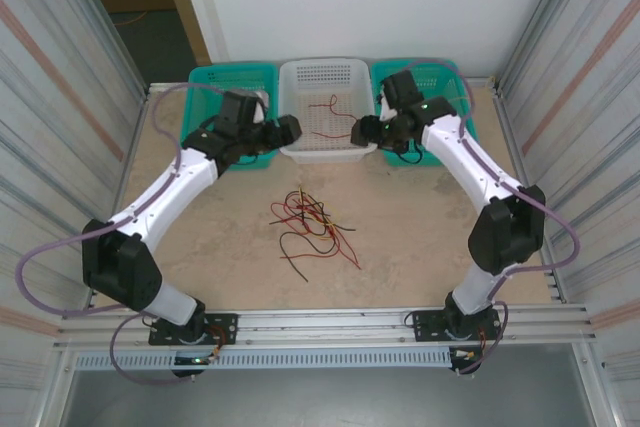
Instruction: Untangle the cables
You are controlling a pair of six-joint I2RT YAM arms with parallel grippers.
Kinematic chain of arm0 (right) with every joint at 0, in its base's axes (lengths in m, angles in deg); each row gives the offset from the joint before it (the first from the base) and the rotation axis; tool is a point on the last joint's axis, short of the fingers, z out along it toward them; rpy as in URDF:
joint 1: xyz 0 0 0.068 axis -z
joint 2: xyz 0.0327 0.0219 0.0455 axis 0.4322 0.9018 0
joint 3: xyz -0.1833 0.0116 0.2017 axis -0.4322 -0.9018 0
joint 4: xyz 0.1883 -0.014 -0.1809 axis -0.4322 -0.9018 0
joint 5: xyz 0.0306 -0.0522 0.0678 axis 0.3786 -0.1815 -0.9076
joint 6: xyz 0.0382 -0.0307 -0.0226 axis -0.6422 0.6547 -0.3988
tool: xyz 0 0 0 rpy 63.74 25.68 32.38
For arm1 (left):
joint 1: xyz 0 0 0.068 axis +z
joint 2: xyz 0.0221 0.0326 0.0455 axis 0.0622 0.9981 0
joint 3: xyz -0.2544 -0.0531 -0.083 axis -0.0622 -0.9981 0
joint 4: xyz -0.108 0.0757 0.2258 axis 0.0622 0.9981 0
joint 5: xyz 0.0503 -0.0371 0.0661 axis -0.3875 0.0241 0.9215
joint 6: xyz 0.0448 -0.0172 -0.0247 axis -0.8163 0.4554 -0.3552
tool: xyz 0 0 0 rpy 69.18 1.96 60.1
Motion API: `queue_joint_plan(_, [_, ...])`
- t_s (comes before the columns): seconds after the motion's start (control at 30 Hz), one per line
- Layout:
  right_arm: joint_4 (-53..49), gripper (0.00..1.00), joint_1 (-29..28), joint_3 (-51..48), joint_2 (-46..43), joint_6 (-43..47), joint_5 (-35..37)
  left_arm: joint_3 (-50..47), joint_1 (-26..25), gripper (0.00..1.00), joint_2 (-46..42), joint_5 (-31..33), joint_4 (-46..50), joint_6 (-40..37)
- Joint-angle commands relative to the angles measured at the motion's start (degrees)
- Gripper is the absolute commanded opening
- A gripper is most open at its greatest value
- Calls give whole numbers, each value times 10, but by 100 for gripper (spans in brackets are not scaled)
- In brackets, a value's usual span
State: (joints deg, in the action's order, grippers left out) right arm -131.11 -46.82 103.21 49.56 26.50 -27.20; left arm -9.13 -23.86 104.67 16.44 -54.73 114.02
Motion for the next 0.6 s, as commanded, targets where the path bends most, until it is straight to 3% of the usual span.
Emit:
queue_joint_plan(0.0, [-11,77,39,20,63,28,0,-43,-36,80,15,33,49,-2])
queue_joint_plan(0.27, [12,78,72,73,153,26,-98,-81,-64,76,34,49,41,26])
queue_joint_plan(0.57, [36,75,66,79,170,9,-157,-91,-65,74,51,40,38,42])
